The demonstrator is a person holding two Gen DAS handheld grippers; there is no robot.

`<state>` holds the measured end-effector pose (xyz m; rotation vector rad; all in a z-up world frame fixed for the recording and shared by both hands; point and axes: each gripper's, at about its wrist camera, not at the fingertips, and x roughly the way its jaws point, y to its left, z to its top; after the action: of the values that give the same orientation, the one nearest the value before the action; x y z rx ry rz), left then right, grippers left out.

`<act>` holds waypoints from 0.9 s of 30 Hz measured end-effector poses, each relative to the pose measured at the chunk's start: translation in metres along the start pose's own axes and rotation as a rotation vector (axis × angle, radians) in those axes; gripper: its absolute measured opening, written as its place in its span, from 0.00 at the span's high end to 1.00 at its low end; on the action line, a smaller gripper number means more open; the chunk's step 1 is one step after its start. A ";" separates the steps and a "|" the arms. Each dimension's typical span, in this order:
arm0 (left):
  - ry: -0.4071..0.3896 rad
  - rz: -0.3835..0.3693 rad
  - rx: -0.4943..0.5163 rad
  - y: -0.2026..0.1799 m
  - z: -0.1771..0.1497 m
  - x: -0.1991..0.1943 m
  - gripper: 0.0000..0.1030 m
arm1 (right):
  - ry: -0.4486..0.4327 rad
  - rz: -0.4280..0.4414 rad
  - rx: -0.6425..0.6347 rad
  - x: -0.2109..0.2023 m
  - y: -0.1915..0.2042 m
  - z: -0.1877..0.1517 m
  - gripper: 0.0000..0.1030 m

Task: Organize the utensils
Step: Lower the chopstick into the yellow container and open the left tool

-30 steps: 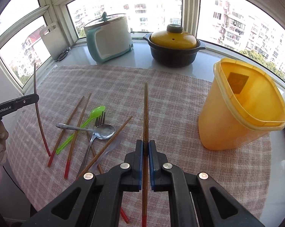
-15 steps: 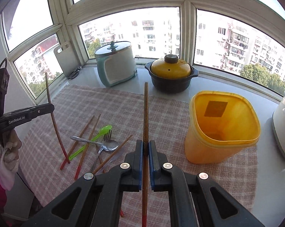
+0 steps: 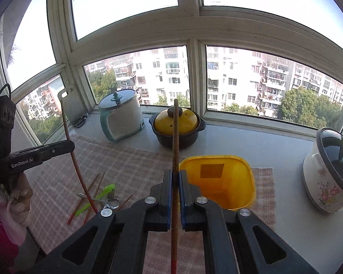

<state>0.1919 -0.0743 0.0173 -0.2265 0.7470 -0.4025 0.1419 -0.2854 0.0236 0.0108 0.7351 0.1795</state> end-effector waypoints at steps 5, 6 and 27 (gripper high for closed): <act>-0.022 -0.035 -0.007 -0.027 0.019 0.016 0.96 | -0.040 -0.022 0.003 -0.005 -0.022 0.022 0.97; -0.024 -0.044 -0.009 -0.033 0.023 0.019 0.96 | -0.045 -0.022 0.004 -0.005 -0.026 0.026 0.97; 0.013 -0.047 -0.002 -0.091 0.046 0.106 0.96 | -0.059 -0.045 0.049 0.063 -0.082 0.075 0.97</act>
<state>0.2688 -0.1991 0.0161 -0.2433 0.7555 -0.4480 0.2508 -0.3515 0.0320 0.0459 0.6800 0.1177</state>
